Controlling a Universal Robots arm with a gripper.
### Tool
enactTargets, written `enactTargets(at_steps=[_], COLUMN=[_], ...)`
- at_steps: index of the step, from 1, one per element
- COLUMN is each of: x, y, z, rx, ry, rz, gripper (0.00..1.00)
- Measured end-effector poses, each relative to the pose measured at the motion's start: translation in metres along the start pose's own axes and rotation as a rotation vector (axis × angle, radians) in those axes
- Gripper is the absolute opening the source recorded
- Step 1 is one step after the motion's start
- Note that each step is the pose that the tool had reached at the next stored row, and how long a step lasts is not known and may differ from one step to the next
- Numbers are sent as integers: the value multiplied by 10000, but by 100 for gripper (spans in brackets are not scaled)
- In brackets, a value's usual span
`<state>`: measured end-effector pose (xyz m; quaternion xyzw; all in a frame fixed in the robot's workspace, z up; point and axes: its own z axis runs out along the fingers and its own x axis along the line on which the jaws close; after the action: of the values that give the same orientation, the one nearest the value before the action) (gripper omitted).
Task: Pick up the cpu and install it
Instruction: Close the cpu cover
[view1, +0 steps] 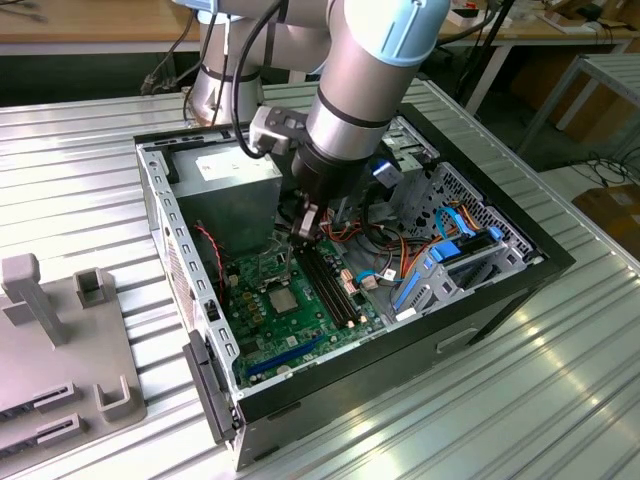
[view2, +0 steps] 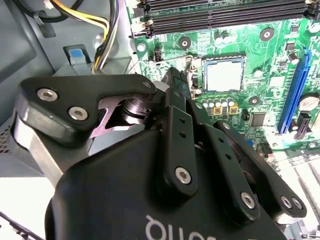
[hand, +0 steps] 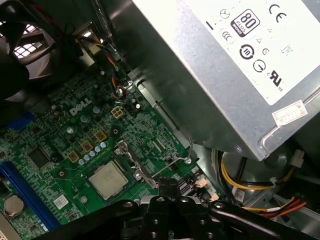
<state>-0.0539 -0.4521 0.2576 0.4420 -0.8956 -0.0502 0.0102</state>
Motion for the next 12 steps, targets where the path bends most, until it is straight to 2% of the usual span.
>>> enactTargets(at_steps=[7, 12], x=[31, 32], y=[-17, -17], z=[-2, -3], rx=[-1, -2], ry=[34, 40], rz=[-433, -494], gripper=[11, 11])
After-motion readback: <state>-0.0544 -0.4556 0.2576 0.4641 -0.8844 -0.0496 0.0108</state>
